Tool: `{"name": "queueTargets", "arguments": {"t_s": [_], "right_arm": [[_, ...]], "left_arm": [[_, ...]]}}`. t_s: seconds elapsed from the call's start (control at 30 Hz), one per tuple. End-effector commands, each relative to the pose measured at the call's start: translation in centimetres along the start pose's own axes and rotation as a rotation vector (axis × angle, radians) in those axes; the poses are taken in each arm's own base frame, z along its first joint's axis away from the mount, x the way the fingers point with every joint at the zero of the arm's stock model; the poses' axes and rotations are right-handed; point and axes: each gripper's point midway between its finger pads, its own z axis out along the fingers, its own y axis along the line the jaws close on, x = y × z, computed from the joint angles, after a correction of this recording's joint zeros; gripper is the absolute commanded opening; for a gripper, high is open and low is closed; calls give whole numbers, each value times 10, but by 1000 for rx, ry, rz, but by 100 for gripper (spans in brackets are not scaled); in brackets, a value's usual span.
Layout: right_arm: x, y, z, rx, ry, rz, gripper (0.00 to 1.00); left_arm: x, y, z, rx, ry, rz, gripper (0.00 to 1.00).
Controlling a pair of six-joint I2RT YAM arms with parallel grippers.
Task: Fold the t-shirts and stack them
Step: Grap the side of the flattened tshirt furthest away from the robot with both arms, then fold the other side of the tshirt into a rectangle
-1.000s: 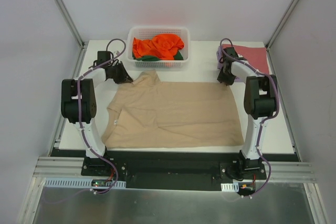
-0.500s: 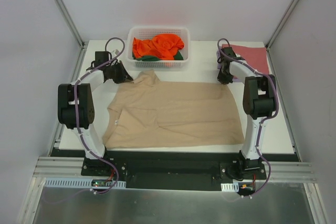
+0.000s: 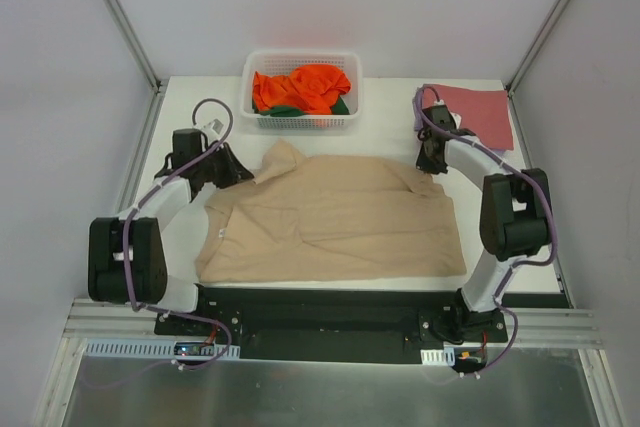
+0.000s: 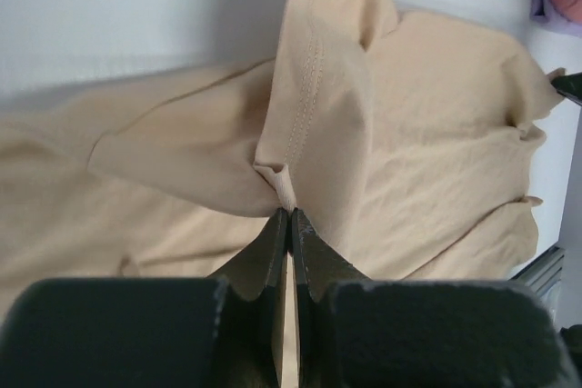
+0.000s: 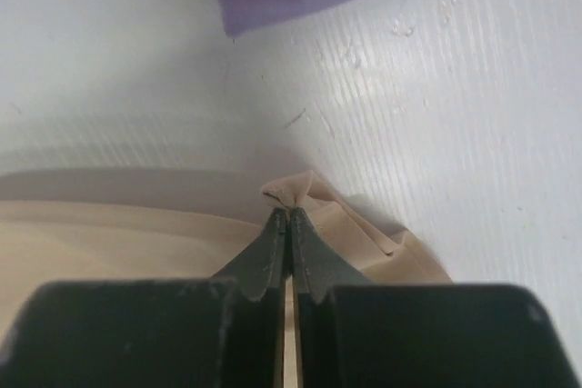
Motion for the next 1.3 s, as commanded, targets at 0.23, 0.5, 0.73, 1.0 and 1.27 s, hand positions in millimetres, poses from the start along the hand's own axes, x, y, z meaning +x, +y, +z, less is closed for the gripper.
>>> {"name": "queueTargets", "arguments": {"t_s": [0.23,0.5,0.73,1.0,1.27], "right_arm": [[22,-21,-38,-24,-69,-21,0],[19,-41,-60,26,-120,-47,0],[27,-56,-77,57,-111,-60,1],[47,-70,-81,82,-90,-82,2],[72,-76,-90,63,-54,-85,3]], "left_arm": [[46,1,-56,-94,-229,-107,0],[56,13,-83,-176,-316,-106,0],[56,16,-93,-196,-356,-110,0],[68,27,-101,-240,-382,-172,0],[81,33,-106,-238,-407,-219,0]]}}
